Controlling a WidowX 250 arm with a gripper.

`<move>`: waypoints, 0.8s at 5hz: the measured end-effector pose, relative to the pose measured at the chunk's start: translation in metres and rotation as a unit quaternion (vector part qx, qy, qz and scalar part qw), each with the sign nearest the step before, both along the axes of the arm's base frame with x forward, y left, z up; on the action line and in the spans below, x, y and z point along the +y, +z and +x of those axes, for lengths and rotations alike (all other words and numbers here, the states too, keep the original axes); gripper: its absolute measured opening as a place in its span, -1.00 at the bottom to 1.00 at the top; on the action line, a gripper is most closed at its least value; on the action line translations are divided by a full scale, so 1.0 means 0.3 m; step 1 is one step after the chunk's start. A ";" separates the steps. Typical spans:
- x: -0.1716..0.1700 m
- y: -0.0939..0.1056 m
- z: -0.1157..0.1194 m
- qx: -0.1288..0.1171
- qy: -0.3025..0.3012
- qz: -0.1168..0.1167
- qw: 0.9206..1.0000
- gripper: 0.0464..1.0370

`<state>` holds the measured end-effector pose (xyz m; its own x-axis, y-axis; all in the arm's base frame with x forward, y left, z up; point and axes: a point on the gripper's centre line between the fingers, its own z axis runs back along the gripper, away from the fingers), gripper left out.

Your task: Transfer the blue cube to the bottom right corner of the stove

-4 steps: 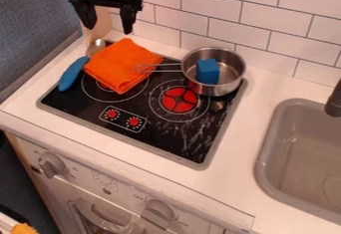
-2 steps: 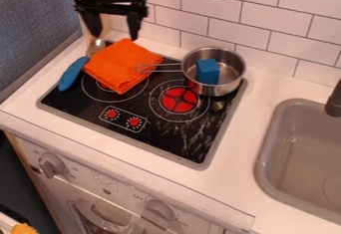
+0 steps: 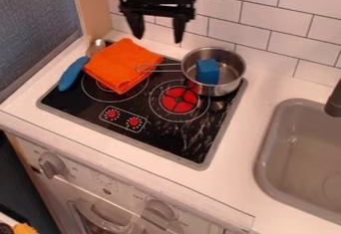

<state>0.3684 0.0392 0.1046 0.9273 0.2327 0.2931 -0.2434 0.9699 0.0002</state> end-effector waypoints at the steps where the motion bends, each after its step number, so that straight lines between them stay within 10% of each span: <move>1: -0.089 0.001 0.023 -0.021 -0.010 -0.003 1.000 0.93; 4: -0.183 -0.135 0.110 0.011 -0.029 0.025 0.999 0.93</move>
<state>0.4015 -0.0158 0.0640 0.9452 0.1640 0.2822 -0.1860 0.9811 0.0528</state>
